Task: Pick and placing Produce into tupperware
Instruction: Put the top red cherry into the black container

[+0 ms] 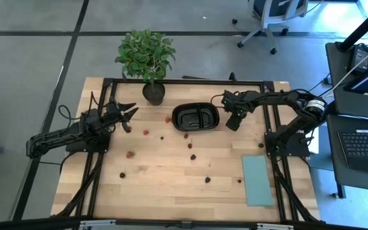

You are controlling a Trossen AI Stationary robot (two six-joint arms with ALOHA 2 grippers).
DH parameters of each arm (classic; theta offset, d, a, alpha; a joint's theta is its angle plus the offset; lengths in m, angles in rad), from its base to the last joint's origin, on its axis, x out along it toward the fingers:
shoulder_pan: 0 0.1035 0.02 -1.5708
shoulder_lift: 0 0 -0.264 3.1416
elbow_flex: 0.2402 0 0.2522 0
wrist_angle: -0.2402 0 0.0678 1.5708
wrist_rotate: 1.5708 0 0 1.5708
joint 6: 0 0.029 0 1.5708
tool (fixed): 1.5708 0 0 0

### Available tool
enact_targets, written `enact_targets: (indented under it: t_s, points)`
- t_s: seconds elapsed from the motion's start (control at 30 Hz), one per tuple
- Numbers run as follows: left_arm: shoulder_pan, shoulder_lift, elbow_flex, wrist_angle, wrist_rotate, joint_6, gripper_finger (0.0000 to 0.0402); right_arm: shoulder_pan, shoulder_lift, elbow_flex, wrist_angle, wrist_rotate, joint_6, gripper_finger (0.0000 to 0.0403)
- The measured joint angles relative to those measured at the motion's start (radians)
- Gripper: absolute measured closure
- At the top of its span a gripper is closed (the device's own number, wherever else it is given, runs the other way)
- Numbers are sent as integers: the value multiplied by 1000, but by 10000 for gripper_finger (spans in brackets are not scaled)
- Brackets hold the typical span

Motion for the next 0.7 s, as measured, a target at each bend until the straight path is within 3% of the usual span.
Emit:
enact_targets:
  t_s: [0.13,0.37,0.7]
  points:
    - [0,0,0,0,0,0,292,0,0,0,-1,0,1,320]
    - [0,0,0,0,0,0,292,1,1,5,-9,4,2,319]
    - [0,0,0,0,0,0,292,31,-17,133,-132,27,28,322]
